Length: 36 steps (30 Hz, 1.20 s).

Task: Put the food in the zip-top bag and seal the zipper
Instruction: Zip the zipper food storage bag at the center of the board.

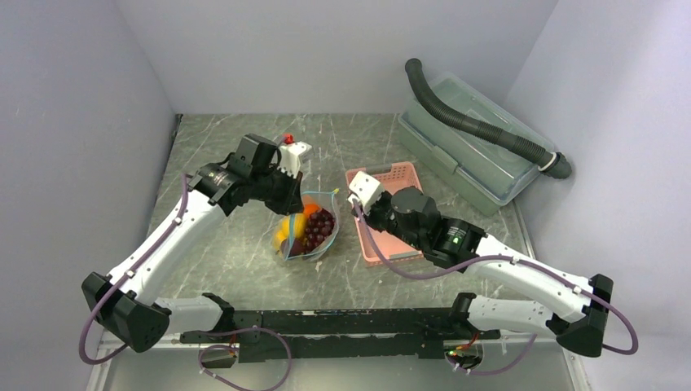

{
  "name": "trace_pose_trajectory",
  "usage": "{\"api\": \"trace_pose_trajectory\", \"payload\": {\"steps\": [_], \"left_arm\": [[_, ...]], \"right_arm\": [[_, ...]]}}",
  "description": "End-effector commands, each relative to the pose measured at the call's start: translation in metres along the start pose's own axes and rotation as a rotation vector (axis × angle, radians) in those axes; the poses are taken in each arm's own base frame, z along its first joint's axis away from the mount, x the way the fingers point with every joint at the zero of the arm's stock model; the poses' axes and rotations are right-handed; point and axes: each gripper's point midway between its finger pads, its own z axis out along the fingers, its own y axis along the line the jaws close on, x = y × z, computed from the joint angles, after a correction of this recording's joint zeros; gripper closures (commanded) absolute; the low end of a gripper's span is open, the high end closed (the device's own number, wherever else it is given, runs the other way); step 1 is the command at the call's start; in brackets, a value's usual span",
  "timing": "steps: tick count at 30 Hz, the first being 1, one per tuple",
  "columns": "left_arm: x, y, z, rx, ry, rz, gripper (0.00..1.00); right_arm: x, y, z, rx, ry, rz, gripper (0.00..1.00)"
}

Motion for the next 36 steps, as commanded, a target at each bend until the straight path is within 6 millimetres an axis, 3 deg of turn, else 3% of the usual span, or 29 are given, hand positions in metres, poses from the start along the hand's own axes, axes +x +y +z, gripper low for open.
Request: {"api": "trace_pose_trajectory", "payload": {"steps": [1, 8, 16, 24, 36], "left_arm": [[-0.013, -0.004, -0.003, -0.004, -0.032, 0.066, 1.00], [-0.008, -0.011, -0.004, 0.012, -0.042, 0.095, 1.00], [-0.001, -0.023, -0.004, 0.045, -0.031, 0.130, 1.00], [0.007, -0.031, -0.005, 0.060, -0.025, 0.148, 1.00], [0.012, -0.040, -0.008, 0.090, -0.034, 0.163, 1.00]], "right_arm": [[-0.011, -0.007, 0.003, -0.037, -0.127, -0.200, 0.65], [-0.010, 0.004, 0.006, -0.212, -0.160, -0.289, 0.50], [-0.015, 0.016, 0.008, -0.374, -0.150, -0.384, 0.50], [0.005, 0.024, 0.010, -0.524, -0.132, -0.465, 0.50], [0.002, 0.019, 0.031, -0.559, -0.177, -0.524, 0.47]]}}
